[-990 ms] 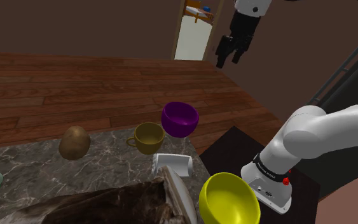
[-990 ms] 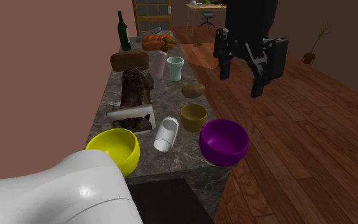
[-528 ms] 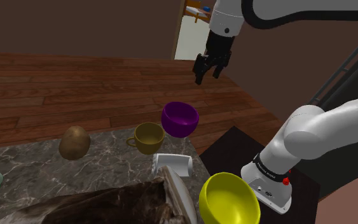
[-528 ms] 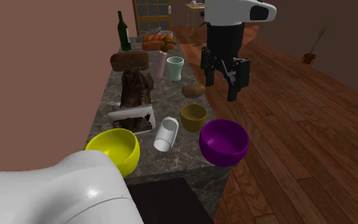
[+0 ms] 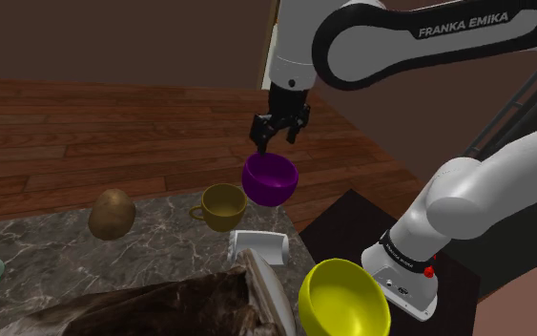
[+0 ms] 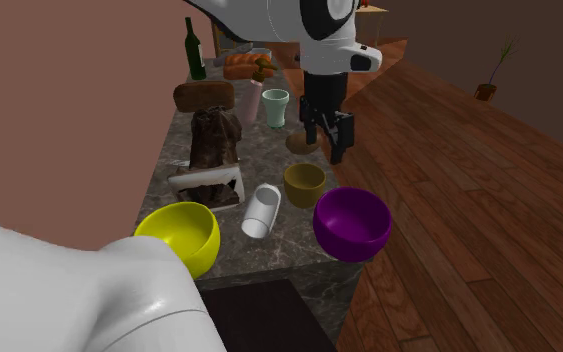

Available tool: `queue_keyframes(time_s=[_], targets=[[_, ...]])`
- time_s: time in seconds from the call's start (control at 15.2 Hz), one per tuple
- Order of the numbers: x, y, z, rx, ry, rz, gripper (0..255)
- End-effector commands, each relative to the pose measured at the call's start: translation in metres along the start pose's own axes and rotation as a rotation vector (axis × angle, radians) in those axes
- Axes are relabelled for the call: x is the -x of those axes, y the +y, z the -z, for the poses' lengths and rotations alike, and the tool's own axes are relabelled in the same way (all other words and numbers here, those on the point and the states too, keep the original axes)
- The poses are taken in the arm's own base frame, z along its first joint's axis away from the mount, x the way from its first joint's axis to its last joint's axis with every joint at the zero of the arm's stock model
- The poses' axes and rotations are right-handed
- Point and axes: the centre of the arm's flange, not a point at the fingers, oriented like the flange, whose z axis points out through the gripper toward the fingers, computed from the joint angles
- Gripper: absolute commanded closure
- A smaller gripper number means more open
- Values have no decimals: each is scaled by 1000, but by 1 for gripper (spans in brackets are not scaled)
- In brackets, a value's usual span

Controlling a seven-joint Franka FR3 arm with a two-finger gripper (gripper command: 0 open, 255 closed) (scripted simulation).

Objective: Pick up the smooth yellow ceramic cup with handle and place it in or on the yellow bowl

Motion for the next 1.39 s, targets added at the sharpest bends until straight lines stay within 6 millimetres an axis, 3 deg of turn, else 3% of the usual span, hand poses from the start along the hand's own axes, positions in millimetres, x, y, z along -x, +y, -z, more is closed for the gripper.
queue_keyframes(time_s=[0.0, 0.92, 1.32], targets=[[-5, -23, -15, -1, -3, -2, 0], [-32, -173, -121, 5, -23, -7, 0], [-33, -178, -151, 5, -23, -7, 0]])
